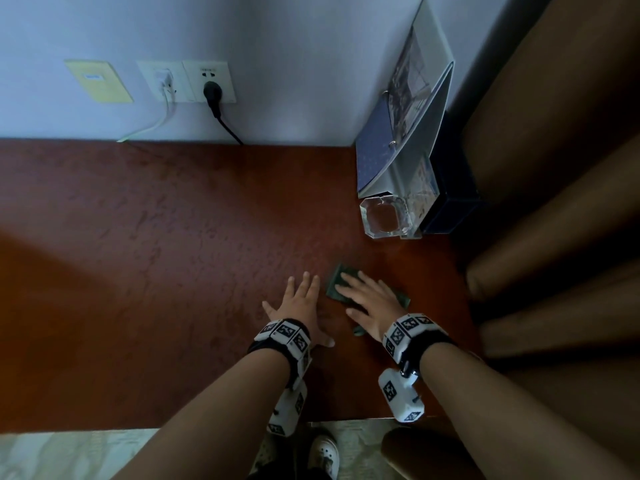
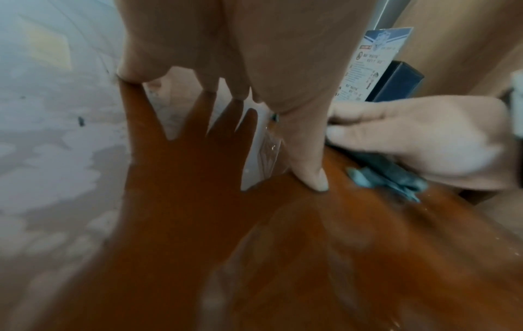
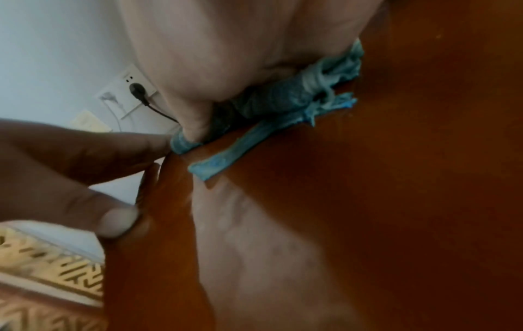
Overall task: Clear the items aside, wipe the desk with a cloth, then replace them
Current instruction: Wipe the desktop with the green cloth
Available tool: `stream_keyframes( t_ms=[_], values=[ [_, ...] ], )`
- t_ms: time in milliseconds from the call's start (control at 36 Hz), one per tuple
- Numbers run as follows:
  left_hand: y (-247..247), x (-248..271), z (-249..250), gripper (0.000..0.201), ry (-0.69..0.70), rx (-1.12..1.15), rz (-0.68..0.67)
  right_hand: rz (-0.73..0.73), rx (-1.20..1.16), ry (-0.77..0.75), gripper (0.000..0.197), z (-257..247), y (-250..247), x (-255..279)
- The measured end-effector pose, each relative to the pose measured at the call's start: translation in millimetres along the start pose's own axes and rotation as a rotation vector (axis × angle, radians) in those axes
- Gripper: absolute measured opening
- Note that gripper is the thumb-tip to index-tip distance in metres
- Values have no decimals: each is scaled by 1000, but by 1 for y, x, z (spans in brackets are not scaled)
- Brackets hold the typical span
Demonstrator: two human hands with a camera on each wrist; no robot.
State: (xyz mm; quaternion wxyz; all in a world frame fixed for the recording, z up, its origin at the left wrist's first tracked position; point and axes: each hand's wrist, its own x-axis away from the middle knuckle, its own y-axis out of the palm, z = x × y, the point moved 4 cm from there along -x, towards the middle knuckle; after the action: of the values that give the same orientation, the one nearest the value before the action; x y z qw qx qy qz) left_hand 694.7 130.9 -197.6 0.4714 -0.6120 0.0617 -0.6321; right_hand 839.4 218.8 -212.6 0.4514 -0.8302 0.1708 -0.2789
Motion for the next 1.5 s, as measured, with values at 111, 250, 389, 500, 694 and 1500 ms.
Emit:
stream_keyframes(
  t_ms=[111,250,389,500,694,1500],
  values=[
    [4,3,2,121,16,-26,-6,0,-8,-68,46,-6,7,20],
    [11,9,7,105,72,-70,10,-4,-70,-119,47,-8,17,52],
    [19,17,13,110,114,-132,-38,90,-139,-133,63,-7,22,80],
    [24,21,16,115,111,-145,-66,173,-295,-64,44,-8,14,82],
    [32,26,14,123,51,-90,-68,470,-664,346,47,37,-32,90],
    [41,27,1,116,91,-46,-36,11,24,318,66,3,18,59]
  ],
)
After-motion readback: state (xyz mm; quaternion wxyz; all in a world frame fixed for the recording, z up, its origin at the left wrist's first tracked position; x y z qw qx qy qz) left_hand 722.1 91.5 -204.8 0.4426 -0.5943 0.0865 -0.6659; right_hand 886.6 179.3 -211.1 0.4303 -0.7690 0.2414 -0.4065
